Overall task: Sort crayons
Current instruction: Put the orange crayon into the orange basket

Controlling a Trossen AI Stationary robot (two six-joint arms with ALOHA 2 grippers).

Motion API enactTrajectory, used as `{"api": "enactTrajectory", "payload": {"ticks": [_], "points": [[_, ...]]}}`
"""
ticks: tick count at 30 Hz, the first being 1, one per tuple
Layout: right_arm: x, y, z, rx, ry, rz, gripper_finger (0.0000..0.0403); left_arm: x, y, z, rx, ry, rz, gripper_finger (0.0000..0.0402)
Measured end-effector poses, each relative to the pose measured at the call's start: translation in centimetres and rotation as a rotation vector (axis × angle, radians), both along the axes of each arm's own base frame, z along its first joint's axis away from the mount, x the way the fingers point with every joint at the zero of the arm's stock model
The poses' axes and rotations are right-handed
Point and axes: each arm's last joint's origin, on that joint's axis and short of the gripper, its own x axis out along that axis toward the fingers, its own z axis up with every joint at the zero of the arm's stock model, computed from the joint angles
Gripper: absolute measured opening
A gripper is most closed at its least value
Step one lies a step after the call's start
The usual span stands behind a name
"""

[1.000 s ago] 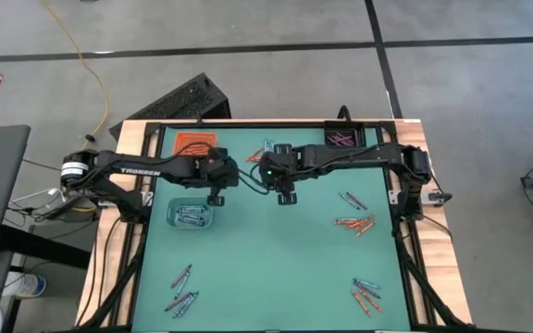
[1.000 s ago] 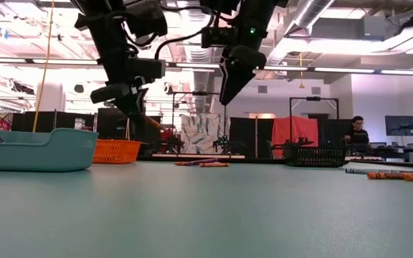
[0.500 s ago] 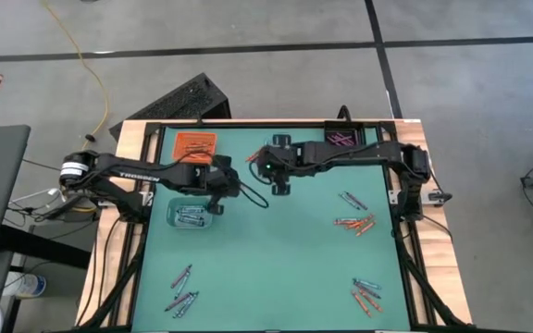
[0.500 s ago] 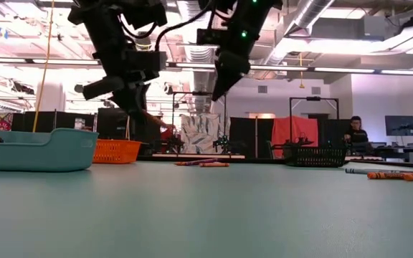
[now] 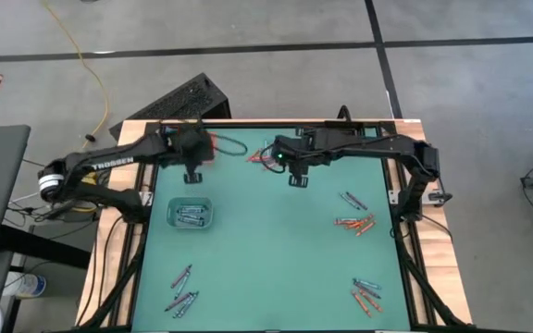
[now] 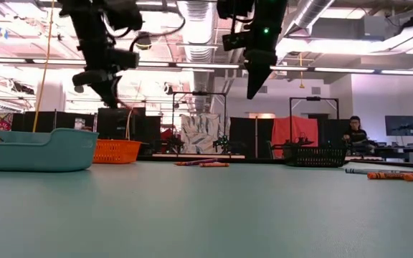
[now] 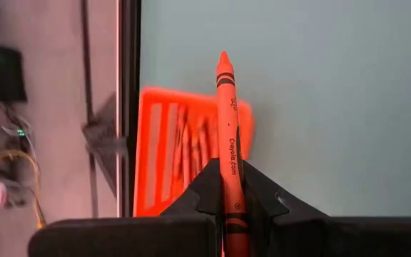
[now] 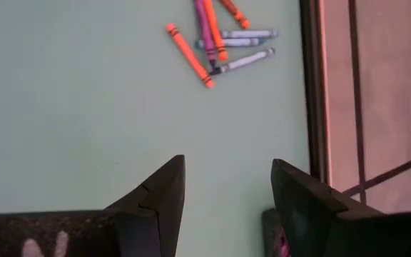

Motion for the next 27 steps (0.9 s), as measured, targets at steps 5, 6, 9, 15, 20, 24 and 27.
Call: {"api": "enactTrajectory", "payload": {"ticks": [5,6,9,15,20,24,27], "points": [[0.3,1.8,0.0,0.007,-0.003,0.041,0.02,-1.4,3.3,-0.7,-0.029,0.03,0.071,0.001],[0.4,2.2,0.0,0.007,-0.003,0.052,0.02,-1.6,3.9,-0.9,-0.033,0.034,0.086,0.001],[0.5,3.2,0.0,0.01,-0.006,0.074,0.02,-2.2,5.6,-1.9,-0.06,0.077,0.152,0.0011],[0.4,4.5,-0.1,0.02,0.015,0.086,0.02,-2.7,8.2,-4.9,-0.145,0.171,0.23,0.0013],[-0.3,5.1,-0.3,0.036,0.068,0.053,0.02,-2.4,9.2,-6.7,-0.184,0.212,0.246,0.0048],[-1.0,6.1,-0.4,0.047,0.135,0.04,0.02,-2.2,9.3,-7.0,-0.182,0.213,0.244,0.0098],[-1.5,7.2,-0.5,0.051,0.186,0.063,0.02,-2.3,9.2,-6.5,-0.178,0.207,0.247,0.0133]]}}
